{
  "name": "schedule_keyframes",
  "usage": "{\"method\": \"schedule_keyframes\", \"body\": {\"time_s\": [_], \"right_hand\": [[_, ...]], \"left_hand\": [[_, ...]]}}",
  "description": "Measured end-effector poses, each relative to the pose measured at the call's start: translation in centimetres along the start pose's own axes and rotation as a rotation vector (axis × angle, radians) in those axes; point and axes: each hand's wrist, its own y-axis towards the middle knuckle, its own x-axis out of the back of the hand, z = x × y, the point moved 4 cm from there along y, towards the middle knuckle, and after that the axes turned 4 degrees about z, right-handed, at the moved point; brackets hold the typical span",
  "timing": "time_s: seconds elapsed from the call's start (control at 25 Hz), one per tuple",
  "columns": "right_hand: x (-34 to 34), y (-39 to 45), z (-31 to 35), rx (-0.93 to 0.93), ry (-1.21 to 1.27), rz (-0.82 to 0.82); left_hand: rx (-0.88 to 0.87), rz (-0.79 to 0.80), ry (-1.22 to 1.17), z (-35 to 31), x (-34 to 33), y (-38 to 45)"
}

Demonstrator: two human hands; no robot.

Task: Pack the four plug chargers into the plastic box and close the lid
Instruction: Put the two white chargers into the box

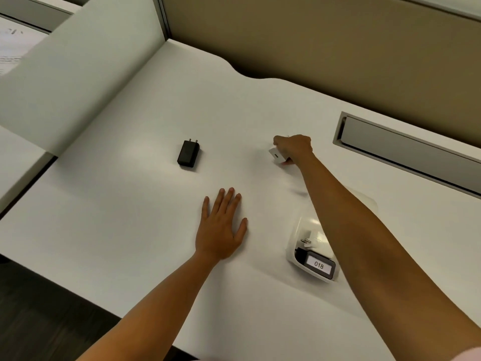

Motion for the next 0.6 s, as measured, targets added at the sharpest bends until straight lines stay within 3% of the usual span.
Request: {"method": "schedule_keyframes", "body": {"time_s": [0.08,0.28,0.44,0.6], "right_hand": [[2.2,-2.2,1.0,0.065,-0.052,0.005],[9.7,-9.7,-1.1,0.300,-0.522,0.055],[12.9,-14.0,-7.0,0.229,-0.832,0.157],[12.7,-14.3,-11.4,0.212,-0.966,0.173]], "left_hand": [[-0.006,-0.006,-0.001,-0.1,0.0,0.0],[-0.012,-0.019,-0.006,0.1,0.0,-0.1],[-0.020,-0.024,-0.003,0.0,0.0,-0.1],[-0.025,-0.043,-0.007,0.0,0.1,-0.2]]}}
